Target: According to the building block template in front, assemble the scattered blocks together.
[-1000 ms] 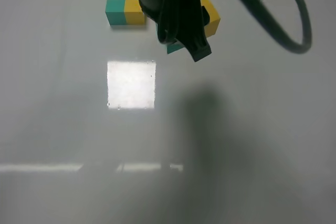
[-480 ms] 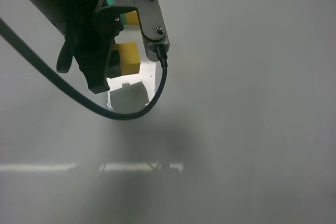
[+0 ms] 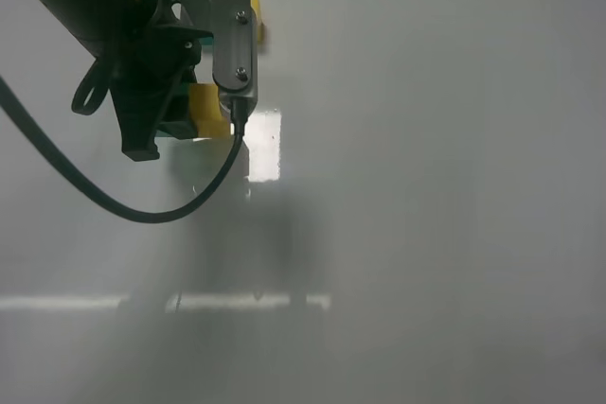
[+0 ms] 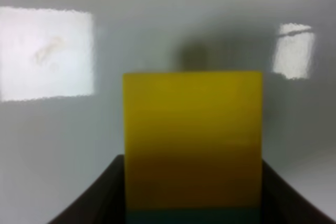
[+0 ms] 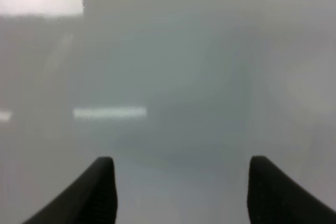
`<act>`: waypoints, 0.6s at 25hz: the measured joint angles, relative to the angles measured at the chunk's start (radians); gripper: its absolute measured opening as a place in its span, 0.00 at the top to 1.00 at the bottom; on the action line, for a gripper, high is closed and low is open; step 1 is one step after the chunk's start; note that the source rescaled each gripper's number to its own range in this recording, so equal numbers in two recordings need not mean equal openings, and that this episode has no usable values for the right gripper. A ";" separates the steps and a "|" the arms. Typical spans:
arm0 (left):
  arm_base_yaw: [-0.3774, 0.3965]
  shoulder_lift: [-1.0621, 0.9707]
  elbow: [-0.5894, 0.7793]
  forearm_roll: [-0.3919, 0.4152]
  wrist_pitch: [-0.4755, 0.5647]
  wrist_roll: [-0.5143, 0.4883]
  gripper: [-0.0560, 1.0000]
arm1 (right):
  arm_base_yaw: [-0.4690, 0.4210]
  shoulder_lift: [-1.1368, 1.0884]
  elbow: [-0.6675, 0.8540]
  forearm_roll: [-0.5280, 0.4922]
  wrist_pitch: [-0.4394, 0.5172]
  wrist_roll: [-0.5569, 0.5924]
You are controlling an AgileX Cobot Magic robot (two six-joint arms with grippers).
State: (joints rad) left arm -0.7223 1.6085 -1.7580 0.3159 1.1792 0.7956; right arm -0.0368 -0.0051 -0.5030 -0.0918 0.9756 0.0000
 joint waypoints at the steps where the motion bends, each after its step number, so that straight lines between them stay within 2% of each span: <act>1: 0.004 0.002 0.000 -0.008 -0.008 0.008 0.93 | 0.000 0.000 0.000 0.000 0.000 0.000; 9: 0.065 0.012 0.039 -0.082 -0.079 0.121 0.93 | 0.000 0.000 0.000 0.000 0.000 0.000; 15: 0.088 0.018 0.078 -0.120 -0.135 0.144 0.94 | 0.000 0.000 0.000 0.000 0.000 0.000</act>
State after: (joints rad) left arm -0.6341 1.6261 -1.6799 0.1955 1.0437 0.9397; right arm -0.0368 -0.0051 -0.5030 -0.0918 0.9756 0.0000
